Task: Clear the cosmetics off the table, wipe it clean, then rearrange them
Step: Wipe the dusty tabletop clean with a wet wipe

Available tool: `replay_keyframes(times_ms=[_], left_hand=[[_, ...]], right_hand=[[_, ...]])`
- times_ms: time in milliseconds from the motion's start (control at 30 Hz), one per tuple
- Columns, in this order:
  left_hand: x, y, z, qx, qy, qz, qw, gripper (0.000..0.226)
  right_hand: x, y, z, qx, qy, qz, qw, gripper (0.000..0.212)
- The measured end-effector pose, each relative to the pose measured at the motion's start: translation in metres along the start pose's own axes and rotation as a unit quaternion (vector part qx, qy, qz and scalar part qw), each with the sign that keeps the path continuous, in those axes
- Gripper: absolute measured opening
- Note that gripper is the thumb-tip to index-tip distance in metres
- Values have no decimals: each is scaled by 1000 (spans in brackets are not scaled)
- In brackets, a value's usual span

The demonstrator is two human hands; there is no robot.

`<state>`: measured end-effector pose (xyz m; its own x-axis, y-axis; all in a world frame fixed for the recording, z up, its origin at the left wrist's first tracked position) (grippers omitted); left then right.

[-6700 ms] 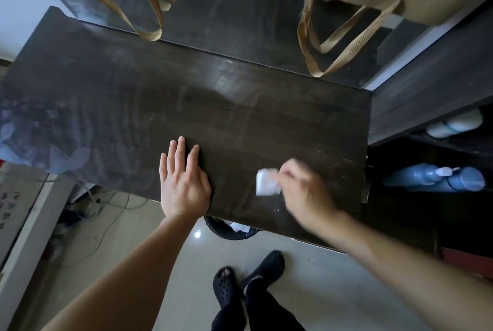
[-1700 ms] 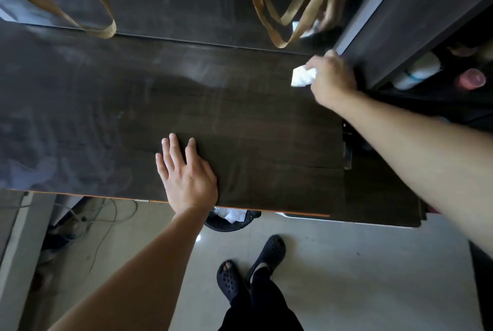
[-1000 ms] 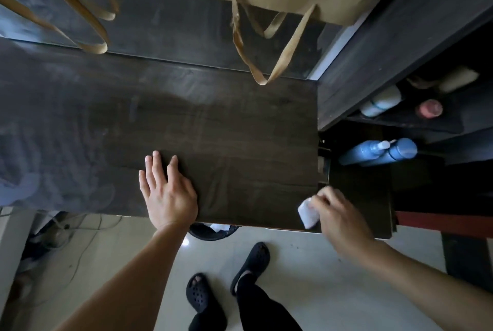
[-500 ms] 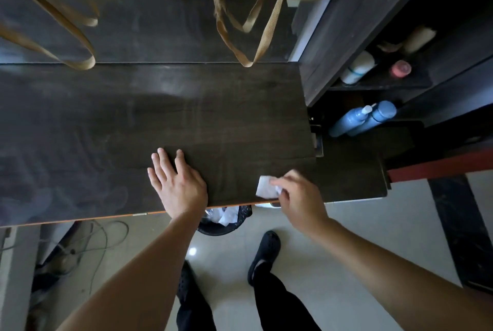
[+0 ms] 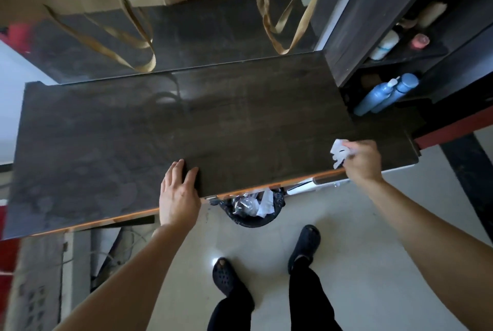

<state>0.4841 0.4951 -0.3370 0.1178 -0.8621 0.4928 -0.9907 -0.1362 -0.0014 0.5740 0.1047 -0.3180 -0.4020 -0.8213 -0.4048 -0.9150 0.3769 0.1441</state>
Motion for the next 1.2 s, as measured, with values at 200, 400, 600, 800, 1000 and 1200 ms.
replay_keyframes(times_ms=[200, 400, 600, 800, 1000, 1200], left_hand=[[-37, 20, -19, -5, 8, 2, 1000, 50], [-54, 37, -28, -4, 16, -18, 1000, 50], [-57, 57, -35, 5, 11, -52, 999, 50], [-38, 80, -30, 11, 3, -103, 995, 50], [-19, 137, -16, -13, 18, -212, 977, 37], [3, 182, 42, -70, 69, -295, 950, 29]], right_hand=[[-47, 77, 36, 28, 107, -182, 977, 28], [-124, 158, 97, -92, -3, -260, 961, 27], [-89, 119, 53, -35, -48, -148, 987, 9], [-98, 86, 45, -2, 74, -95, 993, 11], [-110, 196, 96, -268, 43, -322, 907, 12], [2, 174, 117, -326, 104, -134, 930, 22]])
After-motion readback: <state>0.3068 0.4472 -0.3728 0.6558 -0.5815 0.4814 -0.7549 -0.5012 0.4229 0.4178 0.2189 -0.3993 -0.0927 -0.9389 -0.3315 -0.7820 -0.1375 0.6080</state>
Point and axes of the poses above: each hand's wrist, its own y-axis away from the middle knuckle, its own z-axis out of the palm, x = y × z, the point moved 2 cm from there along -y, towards the middle knuckle, and after that the axes turned 10 degrees about y, right-handed, at the moved point
